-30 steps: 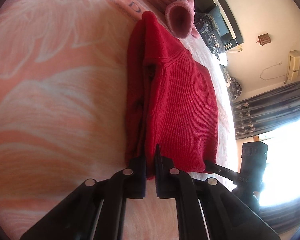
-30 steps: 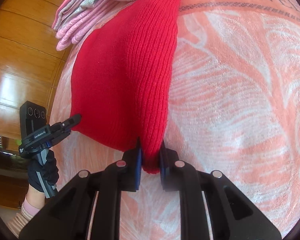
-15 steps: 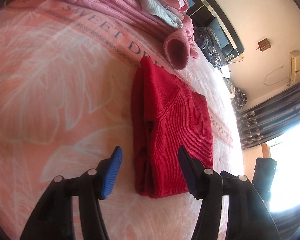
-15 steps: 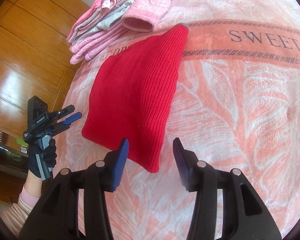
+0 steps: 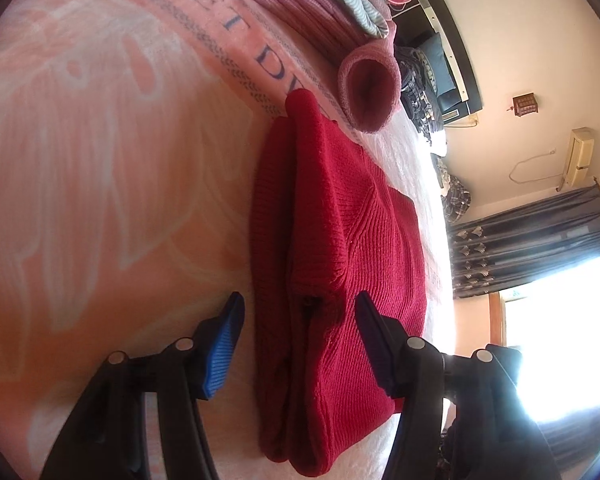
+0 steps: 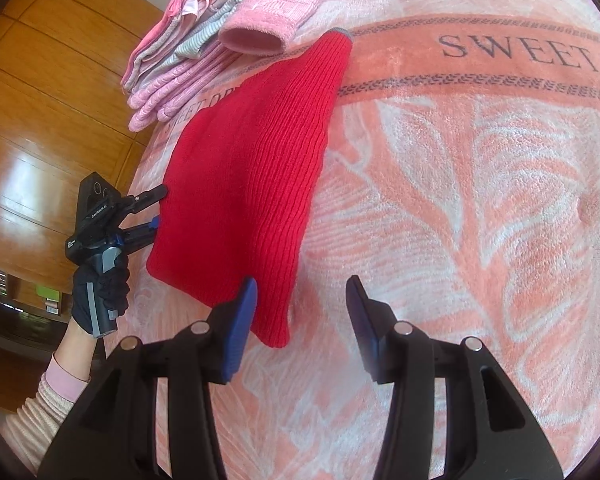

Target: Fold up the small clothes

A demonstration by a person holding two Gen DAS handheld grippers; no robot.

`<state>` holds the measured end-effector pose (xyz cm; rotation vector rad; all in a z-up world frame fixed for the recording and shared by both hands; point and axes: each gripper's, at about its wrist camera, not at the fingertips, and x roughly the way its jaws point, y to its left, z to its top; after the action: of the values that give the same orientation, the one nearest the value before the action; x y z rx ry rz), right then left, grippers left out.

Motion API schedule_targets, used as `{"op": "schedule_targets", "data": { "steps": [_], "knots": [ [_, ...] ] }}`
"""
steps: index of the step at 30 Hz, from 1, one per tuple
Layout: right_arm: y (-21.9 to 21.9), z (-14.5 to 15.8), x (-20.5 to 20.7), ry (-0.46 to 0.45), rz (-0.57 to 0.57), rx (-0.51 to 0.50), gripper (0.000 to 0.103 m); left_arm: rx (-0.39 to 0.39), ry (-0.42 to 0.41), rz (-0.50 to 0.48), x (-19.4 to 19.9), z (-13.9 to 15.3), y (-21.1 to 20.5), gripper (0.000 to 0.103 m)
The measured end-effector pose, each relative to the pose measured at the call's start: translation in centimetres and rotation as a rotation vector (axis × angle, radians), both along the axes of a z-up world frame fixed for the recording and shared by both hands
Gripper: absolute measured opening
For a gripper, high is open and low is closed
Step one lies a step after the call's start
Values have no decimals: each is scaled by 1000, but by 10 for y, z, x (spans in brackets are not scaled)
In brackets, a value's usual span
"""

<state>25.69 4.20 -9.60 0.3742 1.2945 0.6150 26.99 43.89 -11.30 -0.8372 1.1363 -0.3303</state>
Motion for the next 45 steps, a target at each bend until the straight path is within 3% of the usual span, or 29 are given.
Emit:
{"op": "schedule_targets", "data": {
  "steps": [7,13,21,25,27,29,34,45],
  "knots": [
    [4,-1,9,-4,5,29,47,-19,3,-60,18,-8,-11,57],
    [6,-7,28,28,-15,111,56,-54,-5,-107,35,-11,-22,57],
    [15,-27,58,96,-34,183,69,-201,-9,-151,53,-21,-33,59],
    [22,-39,73,130,-56,252,72,-186,-10,-175,57,-21,-43,58],
    [28,-40,78,142,-54,288,66,-189,-2,-166,58,-22,-46,52],
    [34,-41,80,137,-37,243,51,-195,6,-151,57,-24,-47,45],
    [23,-35,79,155,-43,293,31,-222,-1,-108,50,-19,-52,38],
    [-31,24,41,82,-6,214,29,-239,-39,-166,28,21,-129,36]
  ]
}}
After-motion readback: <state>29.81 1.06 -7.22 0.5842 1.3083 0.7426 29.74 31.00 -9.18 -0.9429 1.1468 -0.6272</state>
